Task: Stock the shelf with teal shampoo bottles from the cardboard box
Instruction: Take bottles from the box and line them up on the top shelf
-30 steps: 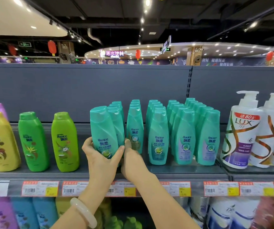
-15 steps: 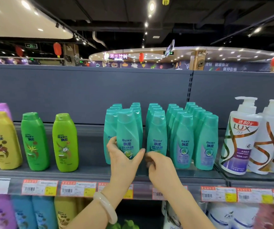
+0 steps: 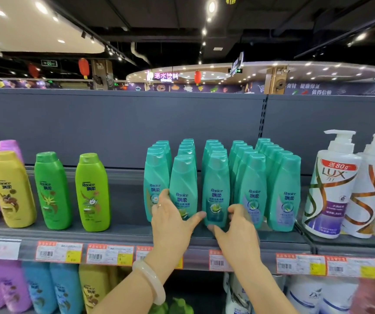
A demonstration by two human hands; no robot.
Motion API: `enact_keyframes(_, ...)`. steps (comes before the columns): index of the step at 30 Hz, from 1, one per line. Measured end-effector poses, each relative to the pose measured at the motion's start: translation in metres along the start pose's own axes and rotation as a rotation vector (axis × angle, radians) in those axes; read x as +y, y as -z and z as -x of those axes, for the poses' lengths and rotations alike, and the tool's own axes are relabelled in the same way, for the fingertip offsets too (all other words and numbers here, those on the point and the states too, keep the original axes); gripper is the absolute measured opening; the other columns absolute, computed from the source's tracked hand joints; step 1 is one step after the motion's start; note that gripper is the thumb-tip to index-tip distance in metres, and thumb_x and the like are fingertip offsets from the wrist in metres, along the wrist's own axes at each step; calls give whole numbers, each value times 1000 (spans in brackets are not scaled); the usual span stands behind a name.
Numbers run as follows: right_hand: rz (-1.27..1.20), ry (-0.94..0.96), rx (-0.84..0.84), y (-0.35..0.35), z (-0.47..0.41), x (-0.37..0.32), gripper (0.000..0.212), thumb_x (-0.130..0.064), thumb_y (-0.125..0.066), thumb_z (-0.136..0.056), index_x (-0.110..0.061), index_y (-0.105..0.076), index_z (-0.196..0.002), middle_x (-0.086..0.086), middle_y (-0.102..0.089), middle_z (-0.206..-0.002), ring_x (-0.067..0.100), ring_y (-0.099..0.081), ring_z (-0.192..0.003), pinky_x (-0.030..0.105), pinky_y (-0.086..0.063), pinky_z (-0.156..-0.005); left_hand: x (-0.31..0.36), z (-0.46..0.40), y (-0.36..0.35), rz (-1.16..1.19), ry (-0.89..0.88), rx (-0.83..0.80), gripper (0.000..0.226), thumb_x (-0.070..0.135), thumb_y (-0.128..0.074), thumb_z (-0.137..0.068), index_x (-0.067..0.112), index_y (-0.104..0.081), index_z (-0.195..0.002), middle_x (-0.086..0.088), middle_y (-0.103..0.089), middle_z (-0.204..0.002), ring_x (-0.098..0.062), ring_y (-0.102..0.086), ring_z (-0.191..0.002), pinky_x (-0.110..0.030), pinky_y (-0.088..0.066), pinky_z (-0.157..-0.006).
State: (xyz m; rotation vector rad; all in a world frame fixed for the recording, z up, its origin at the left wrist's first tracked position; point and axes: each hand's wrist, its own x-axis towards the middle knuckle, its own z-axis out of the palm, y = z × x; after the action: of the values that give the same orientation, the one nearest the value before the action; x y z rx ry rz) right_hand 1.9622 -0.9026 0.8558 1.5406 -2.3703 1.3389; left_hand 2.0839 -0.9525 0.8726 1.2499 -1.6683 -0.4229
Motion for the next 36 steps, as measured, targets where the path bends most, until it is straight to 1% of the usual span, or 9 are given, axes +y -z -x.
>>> enact_keyframes(5, 55, -30, 5, -2, -3, -8, 72, -51, -68, -76, -11, -35, -126, 5, -58, -116, 22, -55, -109, 31, -46, -82, -9, 7, 5, -28, -19, -41, 93, 37, -82, -64, 10, -28, -135, -5, -38, -128, -20, -37, -123, -31, -36, -101)
enact_keyframes(8, 115, -36, 2, -4, -4, -12, 71, -55, -62, -79, -11, -33, -126, 3, -59, -117, 21, -56, -109, 31, -45, -86, -16, 11, 5, -26, 40, -43, 72, 37, -82, -64, 14, -38, -117, -1, -44, -115, -18, -47, -113, -29, -45, -90)
enact_keyframes(11, 129, -56, -2, -6, -6, -12, 62, -51, -60, -84, -13, -32, -125, 3, -56, -122, 22, -54, -113, 33, -44, -91, -14, 8, 3, -26, 62, -54, 63, 39, -82, -63, 20, -35, -100, 4, -44, -104, -16, -52, -102, -27, -46, -80)
enact_keyframes(14, 142, -54, 4, -7, -7, -12, 61, -49, -58, -85, -13, -31, -126, 2, -56, -124, 21, -54, -115, 33, -43, -91, -7, 4, -1, -70, 42, -52, 63, 42, -80, -64, 16, -38, -102, 4, -39, -103, -18, -50, -101, -29, -45, -80)
enact_keyframes(18, 144, -59, 22, -8, -7, -9, 65, -49, -58, -85, -12, -30, -131, 3, -55, -128, 20, -53, -118, 31, -41, -92, -3, 1, -8, -110, 47, -36, 65, 42, -77, -68, 10, -39, -111, -4, -43, -115, -22, -50, -107, -30, -44, -83)
enact_keyframes(21, 129, -58, 38, -9, -7, -8, 64, -48, -60, -85, -12, -31, -130, 4, -56, -126, 21, -54, -116, 32, -42, -92, -1, 2, -9, -86, 55, -26, 65, 38, -77, -70, 9, -38, -113, -5, -43, -117, -23, -51, -106, -29, -43, -82)
enact_keyframes(27, 124, -61, 54, -12, -7, -7, 63, -47, -61, -84, -12, -33, -128, 4, -59, -122, 22, -57, -112, 33, -44, -91, -1, 1, -11, -45, 82, 7, 62, 35, -79, -70, 8, -37, -107, -6, -44, -109, -24, -53, -100, -29, -42, -77)
enact_keyframes(32, 93, -59, 49, -10, -5, -8, 64, -42, -64, -83, -9, -36, -129, 9, -60, -120, 25, -57, -111, 35, -44, -90, -1, 1, -11, -37, 66, 21, 61, 35, -80, -68, 7, -38, -102, -1, -36, -100, -22, -49, -93, -28, -40, -73)
enact_keyframes(36, -140, -41, 26, 2, 2, 0, 55, -31, -67, -84, -11, -43, -128, 5, -59, -116, 18, -59, -100, 33, -49, -89, -5, 4, -1, 94, 26, 66, 52, 34, -81, -67, 17, -39, -93, 1, -42, -94, -16, -47, -78, -22, -38, -66)
